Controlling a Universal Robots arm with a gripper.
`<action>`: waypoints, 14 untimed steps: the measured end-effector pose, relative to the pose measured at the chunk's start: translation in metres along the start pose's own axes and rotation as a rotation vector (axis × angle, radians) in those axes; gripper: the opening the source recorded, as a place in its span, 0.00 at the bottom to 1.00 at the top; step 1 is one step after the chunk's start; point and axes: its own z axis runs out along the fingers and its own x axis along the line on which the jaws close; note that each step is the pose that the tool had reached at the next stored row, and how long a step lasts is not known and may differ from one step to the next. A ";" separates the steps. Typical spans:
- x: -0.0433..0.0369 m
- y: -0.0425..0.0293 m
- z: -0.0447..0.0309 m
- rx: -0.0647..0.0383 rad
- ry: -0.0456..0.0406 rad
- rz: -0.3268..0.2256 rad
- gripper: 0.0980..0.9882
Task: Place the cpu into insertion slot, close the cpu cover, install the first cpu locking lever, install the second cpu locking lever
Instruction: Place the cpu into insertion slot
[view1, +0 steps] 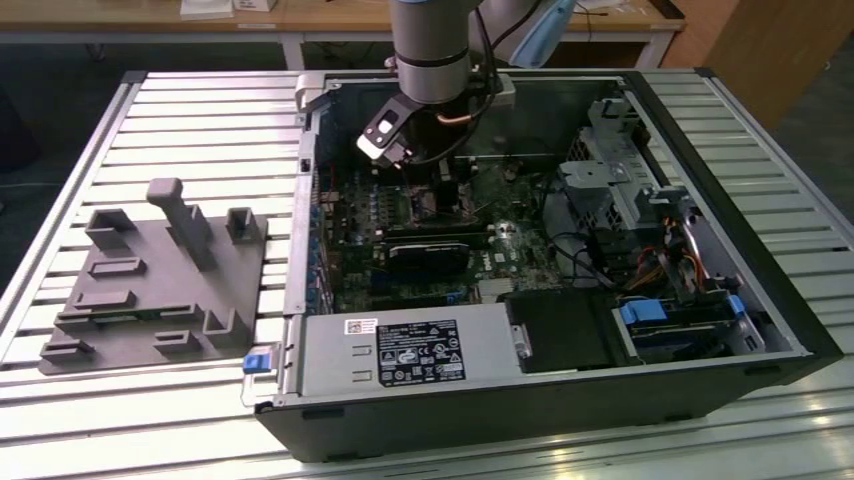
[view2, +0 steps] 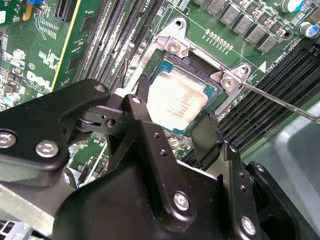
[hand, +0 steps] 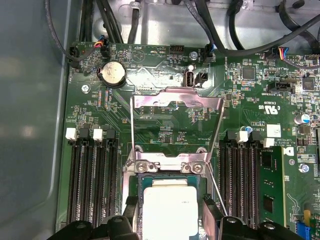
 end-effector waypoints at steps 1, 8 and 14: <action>0.0000 0.0000 0.0000 0.000 0.0000 0.000 0.58; 0.0001 -0.0002 0.0016 0.001 -0.0027 0.023 0.58; 0.0002 -0.0006 0.0027 0.002 -0.0040 0.037 0.58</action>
